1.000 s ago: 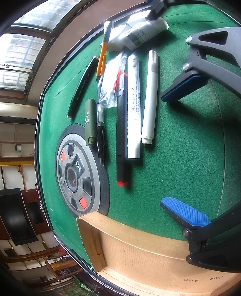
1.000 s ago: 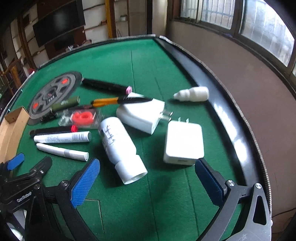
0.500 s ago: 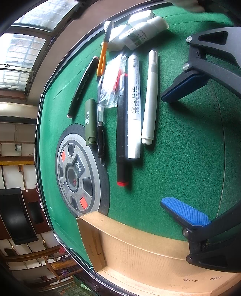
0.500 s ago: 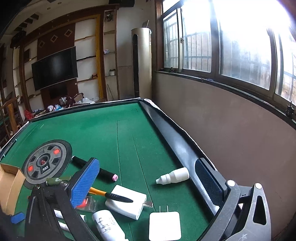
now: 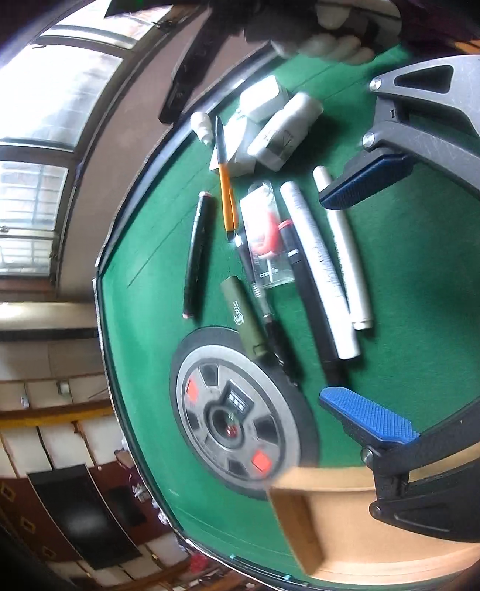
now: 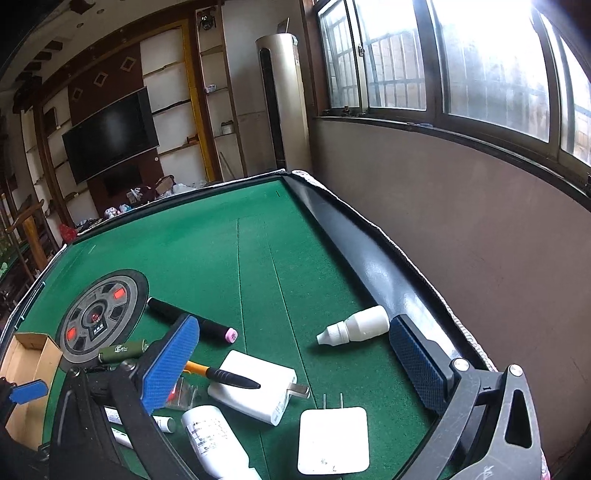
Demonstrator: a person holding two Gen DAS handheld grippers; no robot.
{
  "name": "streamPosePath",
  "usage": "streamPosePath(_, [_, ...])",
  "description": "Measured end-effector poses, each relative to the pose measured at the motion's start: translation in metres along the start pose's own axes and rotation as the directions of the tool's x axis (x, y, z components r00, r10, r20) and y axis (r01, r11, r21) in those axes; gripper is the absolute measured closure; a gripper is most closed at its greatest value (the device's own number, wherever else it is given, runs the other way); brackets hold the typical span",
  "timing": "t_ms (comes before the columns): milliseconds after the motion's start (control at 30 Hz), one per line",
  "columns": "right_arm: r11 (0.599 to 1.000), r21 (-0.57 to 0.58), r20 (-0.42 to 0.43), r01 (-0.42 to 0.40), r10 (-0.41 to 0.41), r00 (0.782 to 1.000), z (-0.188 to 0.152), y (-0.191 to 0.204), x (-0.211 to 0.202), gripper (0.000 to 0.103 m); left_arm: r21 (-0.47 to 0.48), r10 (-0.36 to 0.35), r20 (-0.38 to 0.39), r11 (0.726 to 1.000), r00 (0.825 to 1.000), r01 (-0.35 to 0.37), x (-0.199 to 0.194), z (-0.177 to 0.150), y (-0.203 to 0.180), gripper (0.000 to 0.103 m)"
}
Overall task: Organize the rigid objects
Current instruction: 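Grasp the black red-capped marker with the left tool and lift it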
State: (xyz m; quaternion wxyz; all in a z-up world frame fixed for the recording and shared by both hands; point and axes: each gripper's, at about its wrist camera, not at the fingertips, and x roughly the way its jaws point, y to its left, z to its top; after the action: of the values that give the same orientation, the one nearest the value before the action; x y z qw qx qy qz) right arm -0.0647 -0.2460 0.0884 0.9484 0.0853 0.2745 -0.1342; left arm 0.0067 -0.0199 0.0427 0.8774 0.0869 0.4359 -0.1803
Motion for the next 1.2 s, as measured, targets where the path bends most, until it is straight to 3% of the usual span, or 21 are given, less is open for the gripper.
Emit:
streamPosePath(67, [1.000, 0.009, 0.002, 0.009, -0.009, 1.000, -0.001, -0.002, 0.000, 0.000, 0.040, 0.017, -0.031, 0.999, 0.999, -0.015, 0.020, 0.007, -0.001, 0.006])
streamPosePath(167, [1.000, 0.020, -0.003, 0.017, -0.017, 1.000, -0.001, -0.005, 0.002, 0.000, 0.087, -0.028, -0.114, 0.995, 0.993, 0.038, 0.041, 0.004, -0.007, 0.025])
streamPosePath(233, [1.000, 0.022, -0.009, 0.017, -0.017, 1.000, -0.001, -0.005, 0.004, 0.000, 0.077, -0.100, -0.126, 0.991, 0.987, 0.110, 0.035, -0.003, -0.010, 0.033])
streamPosePath(400, [1.000, 0.011, -0.028, 0.002, -0.001, 1.000, -0.003, -0.001, 0.008, 0.000, 0.184, -0.176, -0.185, 0.960, 0.967, 0.210, 0.006, -0.030, -0.039, 0.051])
streamPosePath(467, [1.000, 0.012, -0.030, -0.002, 0.002, 1.000, -0.004, -0.001, 0.008, 0.000, 0.168, -0.205, -0.166, 0.958, 0.965, 0.233, -0.005, -0.033, -0.039, 0.051])
streamPosePath(667, [1.000, 0.021, -0.036, 0.002, -0.001, 0.999, -0.005, -0.002, 0.012, 0.000, 0.057, -0.222, -0.126, 0.971, 0.967, 0.230, 0.001, -0.020, -0.018, 0.052])
streamPosePath(767, [1.000, 0.017, -0.037, 0.003, -0.003, 0.999, -0.006, 0.000, 0.013, 0.000, 0.014, -0.218, -0.139, 0.975, 0.966, 0.222, 0.005, -0.021, -0.009, 0.068])
streamPosePath(800, [1.000, 0.017, -0.036, 0.004, -0.003, 0.999, -0.006, -0.001, 0.013, 0.000, 0.015, -0.195, -0.141, 0.980, 0.971, 0.199, 0.006, -0.024, -0.007, 0.073])
streamPosePath(900, [1.000, 0.019, -0.035, -0.001, 0.002, 0.999, -0.006, 0.000, 0.013, 0.000, 0.022, -0.173, -0.134, 0.984, 0.976, 0.177, 0.005, -0.031, -0.008, 0.073])
streamPosePath(1033, [1.000, 0.019, -0.036, 0.000, 0.000, 0.999, -0.007, 0.001, 0.014, 0.000, 0.122, -0.071, -0.114, 0.989, 0.991, 0.085, 0.009, -0.031, -0.031, 0.072])
streamPosePath(1200, [1.000, 0.006, -0.029, 0.018, -0.017, 0.999, -0.008, 0.003, 0.016, 0.000, 0.077, -0.064, -0.084, 0.995, 0.994, 0.071, 0.010, -0.027, -0.035, 0.075])
